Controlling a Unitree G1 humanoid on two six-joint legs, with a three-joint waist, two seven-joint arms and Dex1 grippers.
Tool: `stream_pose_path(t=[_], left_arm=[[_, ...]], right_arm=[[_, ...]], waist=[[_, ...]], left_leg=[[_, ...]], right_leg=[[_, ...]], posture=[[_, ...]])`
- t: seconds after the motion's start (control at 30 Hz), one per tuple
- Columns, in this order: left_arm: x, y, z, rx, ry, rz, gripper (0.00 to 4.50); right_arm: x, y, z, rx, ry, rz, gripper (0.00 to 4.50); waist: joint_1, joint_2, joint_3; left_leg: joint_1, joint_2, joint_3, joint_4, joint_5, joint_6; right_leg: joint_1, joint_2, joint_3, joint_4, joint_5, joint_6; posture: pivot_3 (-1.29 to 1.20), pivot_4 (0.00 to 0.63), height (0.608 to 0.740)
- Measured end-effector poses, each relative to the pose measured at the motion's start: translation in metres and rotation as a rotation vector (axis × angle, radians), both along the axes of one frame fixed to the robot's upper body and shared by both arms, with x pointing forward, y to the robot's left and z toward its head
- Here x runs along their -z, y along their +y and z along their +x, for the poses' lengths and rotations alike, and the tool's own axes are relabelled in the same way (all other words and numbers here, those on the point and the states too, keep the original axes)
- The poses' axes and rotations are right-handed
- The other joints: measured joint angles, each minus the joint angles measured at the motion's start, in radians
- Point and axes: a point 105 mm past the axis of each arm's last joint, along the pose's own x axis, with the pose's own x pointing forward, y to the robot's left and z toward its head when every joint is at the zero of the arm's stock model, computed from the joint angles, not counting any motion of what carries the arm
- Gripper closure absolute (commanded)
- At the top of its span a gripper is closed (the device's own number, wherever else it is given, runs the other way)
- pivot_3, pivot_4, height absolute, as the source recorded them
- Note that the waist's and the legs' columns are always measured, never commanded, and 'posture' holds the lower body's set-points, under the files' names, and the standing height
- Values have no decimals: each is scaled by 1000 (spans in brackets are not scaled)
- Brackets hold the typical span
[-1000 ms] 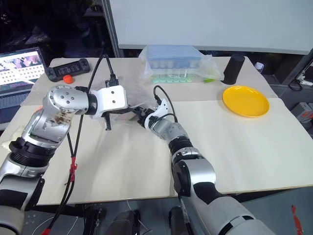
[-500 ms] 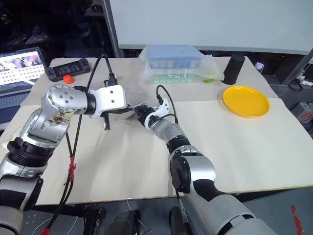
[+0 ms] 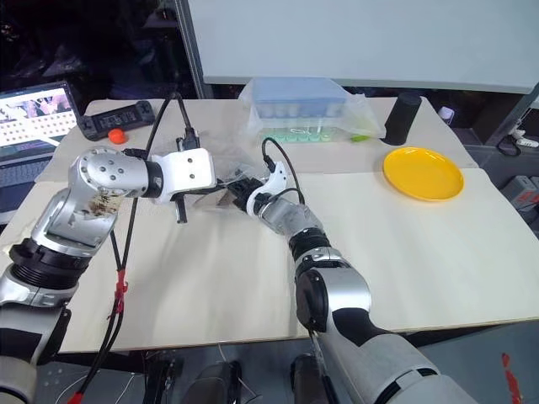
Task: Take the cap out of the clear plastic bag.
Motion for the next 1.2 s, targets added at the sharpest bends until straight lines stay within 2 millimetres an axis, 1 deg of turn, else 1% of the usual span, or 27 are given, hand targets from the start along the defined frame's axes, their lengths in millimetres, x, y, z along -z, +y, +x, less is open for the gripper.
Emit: stream_pose_path(t=[0.07,0.1,0.13,0.17,0.23,0.3,0.37,0.5,0.53,0.67,0.73,0.77,0.83,0.93,0.97,1.03,1.1,1.13,1.17,1.2], left_arm=[[6,1,0,-3,-3,-4,4500],[11,1,1,-3,0,-8,4500],[15,1,1,-5,6,-10,4500],[19,0,2,-6,10,-19,4500],[24,-3,2,-4,16,-28,4500],[28,-12,1,17,19,-41,4500],[30,-15,1,25,21,-45,4500],[32,-16,4,27,3,-45,4500],[33,-16,5,23,3,-46,4500],[36,-20,8,34,2,-58,4500],[39,-23,9,42,-2,-65,4500],[40,-24,10,46,-1,-64,4500],[44,-27,11,56,-2,-59,4500],[43,-35,11,77,-24,-67,4500],[42,-36,11,81,-28,-72,4500],[42,-40,12,90,-31,-76,4500],[46,-44,13,110,-23,-73,4500],[48,-44,15,111,-16,-69,4500],[53,-39,18,97,-4,-63,4500],[55,-38,22,91,5,-62,4500]], right_arm=[[-9,-20,-6,24,4,-10,4463],[-11,-32,-12,44,14,-27,4463],[-12,-39,-15,54,23,-40,4463],[-11,-50,-21,87,40,-67,4463],[-14,-63,-29,124,50,-105,4463],[-15,-75,-40,161,65,-147,4463],[-12,-82,-48,179,82,-153,4463],[7,-97,-68,209,184,-131,4463],[9,-99,-72,212,207,-118,4463],[8,-99,-92,209,266,-52,4463],[9,-103,-101,228,333,14,4463],[7,-106,-103,241,353,39,4463],[-3,-113,-105,278,386,115,4463],[-20,-120,-108,320,385,167,4463],[-25,-122,-111,330,361,148,4463],[-26,-129,-116,351,321,93,4463],[-20,-149,-127,373,211,-66,4463],[-16,-158,-132,370,159,-141,4463],[-15,-170,-140,344,77,-251,4463],[-21,-176,-148,286,-28,-334,4463]], waist=[[9,0,0],[13,0,0],[15,0,0],[17,0,0],[19,0,0],[20,0,0],[20,0,0],[18,0,0],[16,0,0],[9,0,0],[6,0,0],[6,0,0],[3,0,0],[1,0,0],[1,0,0],[1,0,0],[14,0,0],[20,0,0],[24,0,0],[24,1,0]], left_leg=[[-1,-1,-2,0,0,0],[-2,-2,-3,0,0,0],[-2,-2,-3,0,0,0],[-3,-3,-2,0,0,0],[-3,-3,-2,0,0,0],[-2,-2,-1,0,0,0],[-1,-2,1,0,0,0],[0,-1,5,0,0,0],[0,-1,5,0,0,0],[0,-1,5,0,0,0],[0,-1,5,0,0,0],[0,-1,5,0,0,0],[0,-1,5,0,0,0],[-1,0,5,0,0,0],[-1,0,6,0,0,0],[-1,-1,6,0,0,1],[-2,-2,7,0,0,1],[-2,-2,7,0,0,1],[-3,-3,8,1,0,1],[-3,-3,9,2,0,1]], right_leg=[[0,-2,-1,0,0,0],[0,-2,-1,0,0,1],[0,-3,-1,0,1,1],[0,-3,0,0,1,2],[0,-3,0,-1,1,2],[0,-3,0,-2,1,2],[0,-2,0,-2,1,2],[1,-1,0,-2,1,2],[1,-1,1,-2,1,2],[2,-1,1,-3,1,2],[2,-1,1,-3,1,2],[2,-1,1,-3,1,2],[2,-1,2,-3,1,2],[2,-1,2,-3,0,2],[2,0,2,-4,0,2],[2,-1,2,-4,0,2],[3,-2,1,-6,0,3],[4,-2,1,-7,0,3],[3,-3,2,-8,0,4],[4,-3,2,-8,0,4]], posture=[[0,150,740],[0,150,740],[0,150,740],[0,150,740],[0,150,740],[0,150,740],[0,150,740],[0,150,740],[0,150,740],[0,150,740],[0,150,740],[0,150,740],[0,150,740],[0,150,740],[0,150,740],[0,150,740],[0,150,740],[0,150,740],[0,150,740],[0,150,740]])
